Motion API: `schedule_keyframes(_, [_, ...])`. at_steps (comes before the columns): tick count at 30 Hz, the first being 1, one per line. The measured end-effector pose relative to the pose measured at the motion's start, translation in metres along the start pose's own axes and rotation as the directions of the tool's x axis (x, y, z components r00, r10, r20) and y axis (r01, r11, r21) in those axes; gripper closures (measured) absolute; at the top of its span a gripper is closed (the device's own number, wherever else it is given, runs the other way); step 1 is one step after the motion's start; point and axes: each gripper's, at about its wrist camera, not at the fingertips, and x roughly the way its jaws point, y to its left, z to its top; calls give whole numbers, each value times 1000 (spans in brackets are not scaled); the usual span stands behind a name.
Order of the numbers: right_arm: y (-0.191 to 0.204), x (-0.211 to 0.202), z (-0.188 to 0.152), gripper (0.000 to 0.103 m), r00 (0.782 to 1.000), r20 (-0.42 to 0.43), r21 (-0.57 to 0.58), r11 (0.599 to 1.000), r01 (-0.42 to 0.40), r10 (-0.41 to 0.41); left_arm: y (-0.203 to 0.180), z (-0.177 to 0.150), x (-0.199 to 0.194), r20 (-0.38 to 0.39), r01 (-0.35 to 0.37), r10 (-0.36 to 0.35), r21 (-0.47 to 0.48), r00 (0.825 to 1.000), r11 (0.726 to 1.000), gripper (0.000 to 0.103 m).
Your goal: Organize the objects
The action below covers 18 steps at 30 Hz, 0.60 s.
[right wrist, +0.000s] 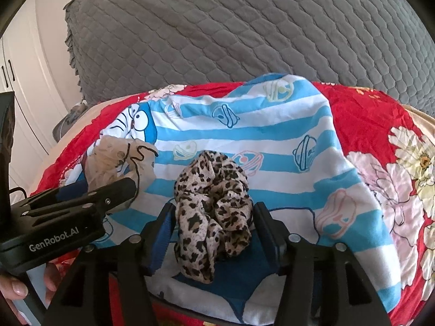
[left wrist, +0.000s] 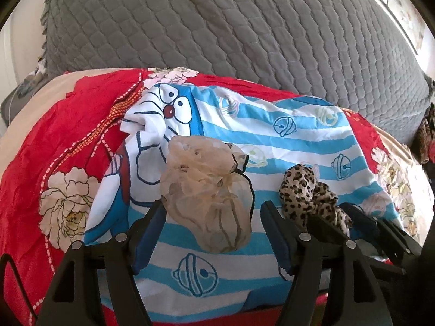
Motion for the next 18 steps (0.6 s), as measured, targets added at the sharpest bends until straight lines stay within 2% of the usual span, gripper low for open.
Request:
schedule_keyframes(11, [6, -13, 3, 39, 1000, 14, -45, 999, 3, -3, 8, -4, -19, 1, -19, 19, 3, 1000, 1000, 29])
schedule_keyframes(15, [4, -18, 4, 38, 1000, 22, -48, 999, 8, -7, 11, -10, -19, -23, -7, 7, -5, 1000, 1000, 29])
schedule_keyframes(18, [3, -20, 3, 38, 1000, 6, -46, 999, 4, -4, 10, -13, -24, -7, -9, 9, 15, 1000, 1000, 28])
